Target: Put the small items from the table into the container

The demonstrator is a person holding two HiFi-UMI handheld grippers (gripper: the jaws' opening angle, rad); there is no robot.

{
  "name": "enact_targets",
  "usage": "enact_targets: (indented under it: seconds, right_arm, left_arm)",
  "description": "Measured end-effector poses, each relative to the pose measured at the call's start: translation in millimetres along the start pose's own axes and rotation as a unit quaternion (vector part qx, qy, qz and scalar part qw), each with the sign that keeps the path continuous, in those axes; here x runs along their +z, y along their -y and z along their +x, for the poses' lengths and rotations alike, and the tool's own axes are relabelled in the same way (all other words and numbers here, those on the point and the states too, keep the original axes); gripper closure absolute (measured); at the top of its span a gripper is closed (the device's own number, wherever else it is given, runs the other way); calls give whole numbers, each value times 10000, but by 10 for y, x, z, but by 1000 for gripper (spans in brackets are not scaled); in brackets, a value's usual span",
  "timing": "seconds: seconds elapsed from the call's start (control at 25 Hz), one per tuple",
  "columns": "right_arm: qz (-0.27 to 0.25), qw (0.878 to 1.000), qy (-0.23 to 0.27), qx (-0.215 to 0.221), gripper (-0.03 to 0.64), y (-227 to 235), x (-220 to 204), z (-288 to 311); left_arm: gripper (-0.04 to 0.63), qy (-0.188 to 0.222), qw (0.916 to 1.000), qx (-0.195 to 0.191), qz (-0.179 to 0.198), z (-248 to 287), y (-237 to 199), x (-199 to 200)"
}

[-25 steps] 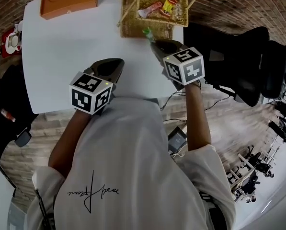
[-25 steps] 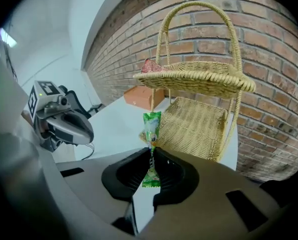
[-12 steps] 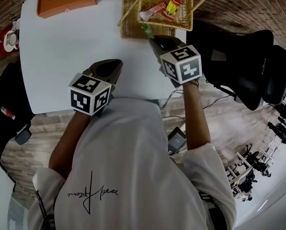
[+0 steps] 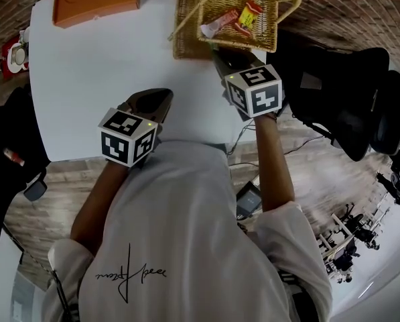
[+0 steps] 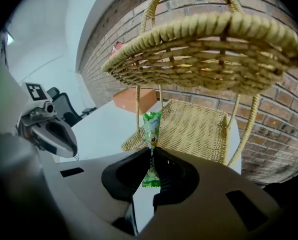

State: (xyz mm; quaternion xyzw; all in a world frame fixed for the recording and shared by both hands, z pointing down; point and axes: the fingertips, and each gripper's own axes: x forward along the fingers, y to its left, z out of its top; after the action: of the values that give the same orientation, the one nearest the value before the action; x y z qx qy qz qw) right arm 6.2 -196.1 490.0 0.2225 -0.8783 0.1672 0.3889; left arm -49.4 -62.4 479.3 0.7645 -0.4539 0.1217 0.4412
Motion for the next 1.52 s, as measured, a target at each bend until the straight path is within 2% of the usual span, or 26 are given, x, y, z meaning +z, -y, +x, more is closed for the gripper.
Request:
enact_targets:
  seconds: [0.76, 1.08, 1.28, 1.52]
  right_arm:
    - [354, 9977, 401, -425, 566, 86, 7, 145]
    - [252, 9970, 560, -464, 566, 45, 108, 167]
    - [-6, 9974, 540, -476, 566, 5, 129, 186]
    - [48, 9972, 600, -441, 565, 4, 161, 200]
  left_arm:
    - [584, -122, 9998, -28, -175, 44, -47, -60]
    - [584, -92, 9998, -33, -191, 22, -56, -57]
    - [584, -84, 9997, -39, -210, 18, -62, -56]
    - [584, -68, 9997, -77, -241, 33, -58, -53]
